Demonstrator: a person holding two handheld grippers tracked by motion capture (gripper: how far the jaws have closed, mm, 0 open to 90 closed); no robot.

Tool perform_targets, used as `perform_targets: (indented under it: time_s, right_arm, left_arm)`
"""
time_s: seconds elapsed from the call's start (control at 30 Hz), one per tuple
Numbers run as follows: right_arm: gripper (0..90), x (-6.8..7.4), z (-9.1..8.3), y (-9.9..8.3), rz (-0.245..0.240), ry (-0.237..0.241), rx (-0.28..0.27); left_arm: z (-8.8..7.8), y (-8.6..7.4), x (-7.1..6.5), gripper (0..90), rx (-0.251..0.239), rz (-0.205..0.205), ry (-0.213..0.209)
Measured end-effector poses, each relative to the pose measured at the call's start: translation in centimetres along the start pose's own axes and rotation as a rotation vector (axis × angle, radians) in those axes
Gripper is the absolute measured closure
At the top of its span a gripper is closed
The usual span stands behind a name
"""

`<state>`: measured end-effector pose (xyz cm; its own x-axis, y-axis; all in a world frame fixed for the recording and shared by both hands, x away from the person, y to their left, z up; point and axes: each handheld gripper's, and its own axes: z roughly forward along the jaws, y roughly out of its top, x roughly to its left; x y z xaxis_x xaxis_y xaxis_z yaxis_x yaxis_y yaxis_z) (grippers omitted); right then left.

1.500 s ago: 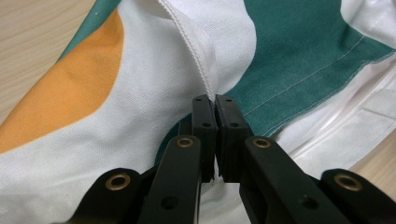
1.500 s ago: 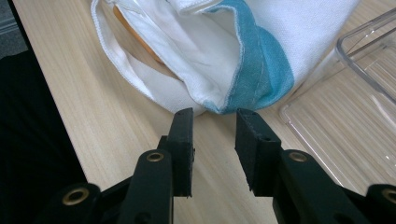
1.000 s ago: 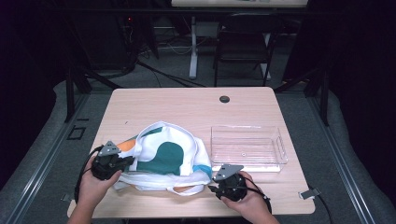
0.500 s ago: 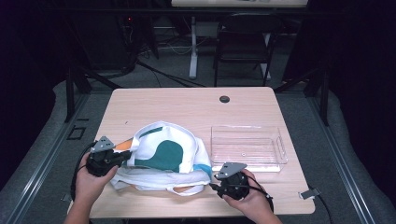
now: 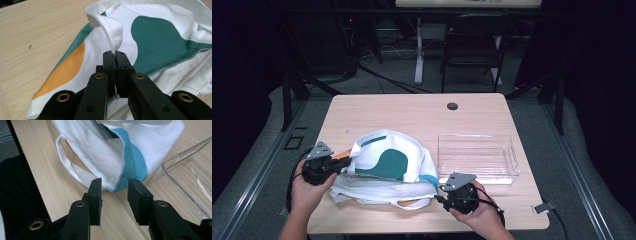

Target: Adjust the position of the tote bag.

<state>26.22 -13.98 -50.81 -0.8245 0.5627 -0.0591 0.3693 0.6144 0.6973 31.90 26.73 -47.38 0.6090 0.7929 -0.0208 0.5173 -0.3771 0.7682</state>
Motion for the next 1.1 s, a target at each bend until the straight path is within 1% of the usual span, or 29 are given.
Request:
perform_targets:
  time_s: [0.17, 0.33, 0.43, 0.5, 0.57, 0.67, 0.73, 0.77, 0.87, 0.9, 0.93, 1.07, 1.1]
  right_arm:
    - [64.7, 0.0, -0.2, 0.4, -0.005, 0.008, -0.011]
    - [65.2, 0.2, -0.3, 1.4, -0.021, 0.014, -0.007]
    - [65.4, 0.3, -0.3, 1.7, -0.026, 0.019, -0.009]
    - [65.8, 0.3, -0.3, 2.1, -0.038, 0.021, 0.001]
    - [66.1, 0.3, -0.4, 2.4, -0.035, 0.017, -0.009]
    - [66.3, 0.2, -0.6, 3.0, -0.037, 0.042, -0.013]
    - [66.3, 0.1, -0.6, 3.1, -0.034, 0.05, -0.011]
    - [66.3, 0.1, -0.6, 3.7, -0.045, 0.049, 0.001]
    - [66.3, 0.1, -0.6, 4.1, -0.052, 0.056, 0.003]
    - [66.5, 0.1, -0.5, 4.7, -0.047, 0.069, -0.01]
    - [66.3, 0.1, -0.5, 4.9, -0.043, 0.077, -0.013]
    - [64.6, 0.2, -0.2, 6.1, -0.065, 0.091, -0.013]
    - [64.6, 0.2, -0.2, 6.1, -0.065, 0.091, -0.013]
  left_arm:
    - [-0.2, 0.2, 0.1, 88.1, -0.008, -0.001, 0.001]
    - [-0.1, 0.6, 0.1, 88.1, -0.006, 0.008, 0.008]
    - [-0.1, 0.6, 0.2, 88.1, -0.008, 0.005, 0.008]
    - [-0.2, 0.7, 0.2, 88.1, -0.011, 0.001, 0.008]
    - [-0.2, 0.8, 0.3, 88.1, -0.014, 0.001, 0.008]
    - [-0.3, 0.9, 0.4, 88.1, -0.017, 0.003, 0.007]
    - [-0.3, 0.9, 0.4, 88.1, -0.017, 0.003, 0.008]
    - [-0.3, 0.9, 0.4, 88.1, -0.017, 0.004, 0.007]
    - [-0.3, 0.9, 0.4, 88.1, -0.017, 0.002, 0.009]
    - [-0.3, 0.9, 0.5, 88.1, -0.017, 0.004, 0.009]
    - [-0.3, 0.9, 0.5, 88.1, -0.017, 0.004, 0.01]
    - [-0.3, 1.0, 0.4, 88.1, -0.018, 0.002, 0.011]
    - [-0.3, 1.0, 0.4, 88.1, -0.018, 0.002, 0.011]
